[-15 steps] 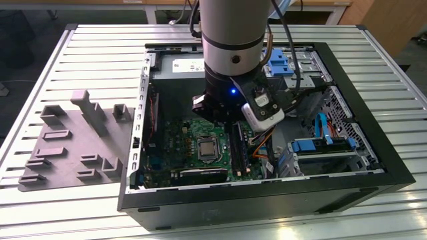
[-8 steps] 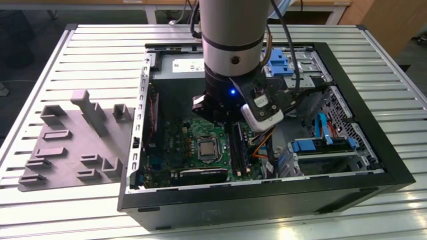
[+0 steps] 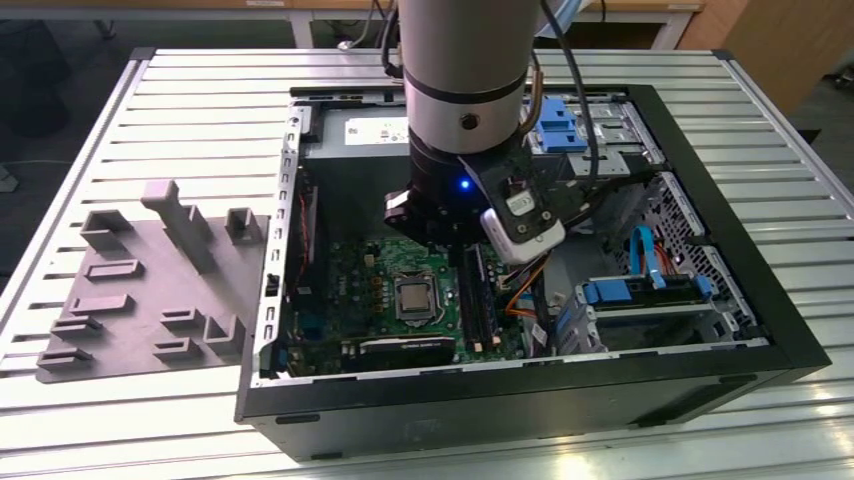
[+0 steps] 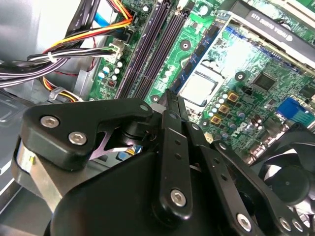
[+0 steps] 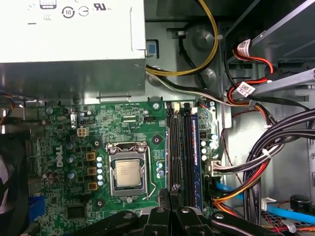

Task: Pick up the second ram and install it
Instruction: 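Insert the second ram into the second slot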

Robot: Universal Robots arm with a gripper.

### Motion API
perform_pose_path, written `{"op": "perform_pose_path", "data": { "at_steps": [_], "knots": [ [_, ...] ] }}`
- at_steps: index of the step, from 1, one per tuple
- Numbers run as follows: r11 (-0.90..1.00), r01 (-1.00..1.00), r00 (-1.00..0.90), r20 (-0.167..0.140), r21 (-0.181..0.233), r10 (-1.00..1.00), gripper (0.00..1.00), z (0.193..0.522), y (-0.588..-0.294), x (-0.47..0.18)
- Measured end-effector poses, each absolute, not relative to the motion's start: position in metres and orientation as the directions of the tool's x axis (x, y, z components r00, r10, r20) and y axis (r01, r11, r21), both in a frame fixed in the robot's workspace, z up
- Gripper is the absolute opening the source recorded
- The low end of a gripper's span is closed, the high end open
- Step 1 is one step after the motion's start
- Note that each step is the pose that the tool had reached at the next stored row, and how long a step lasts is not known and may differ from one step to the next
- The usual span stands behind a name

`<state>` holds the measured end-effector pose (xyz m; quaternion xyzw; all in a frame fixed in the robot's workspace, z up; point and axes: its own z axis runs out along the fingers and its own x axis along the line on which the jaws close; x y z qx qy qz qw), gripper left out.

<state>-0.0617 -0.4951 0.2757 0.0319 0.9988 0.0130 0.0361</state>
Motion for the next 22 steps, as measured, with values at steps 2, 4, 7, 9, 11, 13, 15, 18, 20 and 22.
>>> {"op": "perform_pose_path", "data": {
  "at_steps": [2,4,7,9,11,13,15,18,20,22],
  "knots": [
    [0.998,0.064,-0.995,-0.071,0.028,0.066,0.12,0.2751,-0.4945,-0.0617],
    [0.998,0.065,-0.995,-0.071,0.028,0.066,0.12,0.2745,-0.4941,-0.0615],
    [0.998,0.065,-0.995,-0.071,0.028,0.067,0.12,0.2736,-0.4936,-0.0603],
    [0.998,0.065,-0.995,-0.071,0.028,0.067,0.12,0.273,-0.4933,-0.0592],
    [0.998,0.065,-0.995,-0.071,0.028,0.067,0.12,0.2725,-0.4932,-0.0582],
    [0.998,0.065,-0.995,-0.071,0.028,0.067,0.12,0.2718,-0.493,-0.0572],
    [0.998,0.065,-0.995,-0.071,0.028,0.067,0.12,0.271,-0.4929,-0.0567],
    [0.998,0.065,-0.995,-0.071,0.028,0.067,0.12,0.2698,-0.4927,-0.0558],
    [0.997,0.065,-0.995,-0.071,0.028,0.067,0.12,0.269,-0.4926,-0.0554],
    [0.997,0.065,-0.995,-0.071,0.028,0.067,0.12,0.2682,-0.4925,-0.0552]
  ]
}}
